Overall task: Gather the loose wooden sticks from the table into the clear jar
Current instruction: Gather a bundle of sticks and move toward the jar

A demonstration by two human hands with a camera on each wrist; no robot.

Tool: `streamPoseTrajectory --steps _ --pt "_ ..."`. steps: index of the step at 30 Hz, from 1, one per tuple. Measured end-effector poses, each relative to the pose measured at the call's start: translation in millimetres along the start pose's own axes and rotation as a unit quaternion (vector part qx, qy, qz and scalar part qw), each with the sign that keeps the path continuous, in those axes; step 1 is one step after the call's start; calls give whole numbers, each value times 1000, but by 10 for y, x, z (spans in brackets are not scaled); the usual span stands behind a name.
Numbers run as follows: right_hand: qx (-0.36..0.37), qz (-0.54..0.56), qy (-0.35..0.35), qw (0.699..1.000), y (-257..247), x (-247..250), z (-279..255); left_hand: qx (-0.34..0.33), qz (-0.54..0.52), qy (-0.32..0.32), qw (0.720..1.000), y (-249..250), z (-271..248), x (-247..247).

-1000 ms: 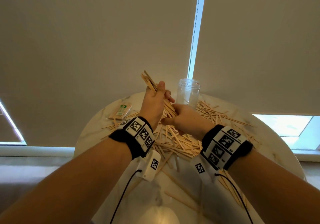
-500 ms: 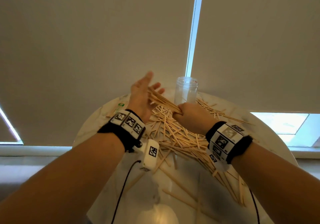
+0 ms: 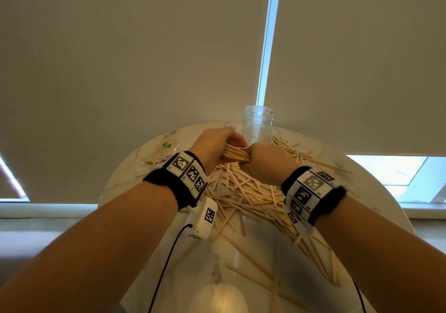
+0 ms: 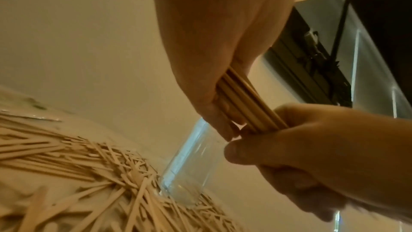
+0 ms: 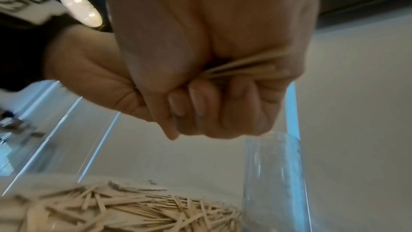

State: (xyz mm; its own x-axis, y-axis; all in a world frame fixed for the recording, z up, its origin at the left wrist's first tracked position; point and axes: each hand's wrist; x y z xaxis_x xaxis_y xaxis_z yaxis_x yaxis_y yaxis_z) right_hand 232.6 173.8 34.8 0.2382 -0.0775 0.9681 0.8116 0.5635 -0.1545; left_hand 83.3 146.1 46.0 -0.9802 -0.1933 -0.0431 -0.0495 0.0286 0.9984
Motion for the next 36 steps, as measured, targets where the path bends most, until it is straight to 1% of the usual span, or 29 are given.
streamPoseTrajectory --steps 2,4,6,7,10,12,14,15,17,19,22,24,26,28,31,34,36 --pt "-23 -11 3 1000 29 18 38 -8 37 -39 999 -27 -33 -18" --pt "-28 -5 -10 1000 70 38 46 -6 88 -59 994 -42 -38 6" --pt "-29 8 -36 999 79 55 43 -18 172 -58 983 -60 -29 44" --pt "-32 9 -46 998 77 52 48 -20 186 -56 981 -77 -19 66" --pt "-13 -25 -33 999 75 53 54 -3 136 -66 989 -147 -25 93" --pt "11 -61 -12 998 92 84 30 0 94 -38 995 -200 1 133" --pt "13 -86 8 996 138 130 -21 -8 67 0 998 -238 32 190" --pt "5 -68 12 998 179 150 -37 -11 54 16 998 -245 42 221" --pt "-13 1 15 1000 247 174 -67 -10 33 32 999 -234 44 275" --pt "-8 41 35 998 252 155 -83 -7 28 14 999 -226 33 273" --pt "32 40 67 996 177 98 -88 -17 49 -34 998 -229 9 197" --pt "54 22 57 997 145 99 -88 -25 53 -51 997 -211 -11 188" --pt "57 26 42 997 150 126 -88 -16 37 -51 998 -177 -35 220" --pt "47 42 33 997 152 152 -97 -16 31 -26 999 -158 -43 248" --pt "42 74 18 996 100 145 -117 -55 90 35 994 -194 -5 253" --pt "37 129 -45 990 -3 152 -135 -75 131 87 985 -222 53 271" --pt "7 206 -90 974 -32 203 -172 -82 156 99 979 -225 80 284"
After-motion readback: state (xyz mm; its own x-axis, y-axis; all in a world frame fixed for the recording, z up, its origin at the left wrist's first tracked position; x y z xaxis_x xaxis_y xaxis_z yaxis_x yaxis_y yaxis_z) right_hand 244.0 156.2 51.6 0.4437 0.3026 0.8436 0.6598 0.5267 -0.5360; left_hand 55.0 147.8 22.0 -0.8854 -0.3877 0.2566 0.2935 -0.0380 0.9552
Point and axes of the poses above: each hand's wrist, its own z-axis towards the middle knuckle, its own x-axis out of the back of the hand, y = z × x
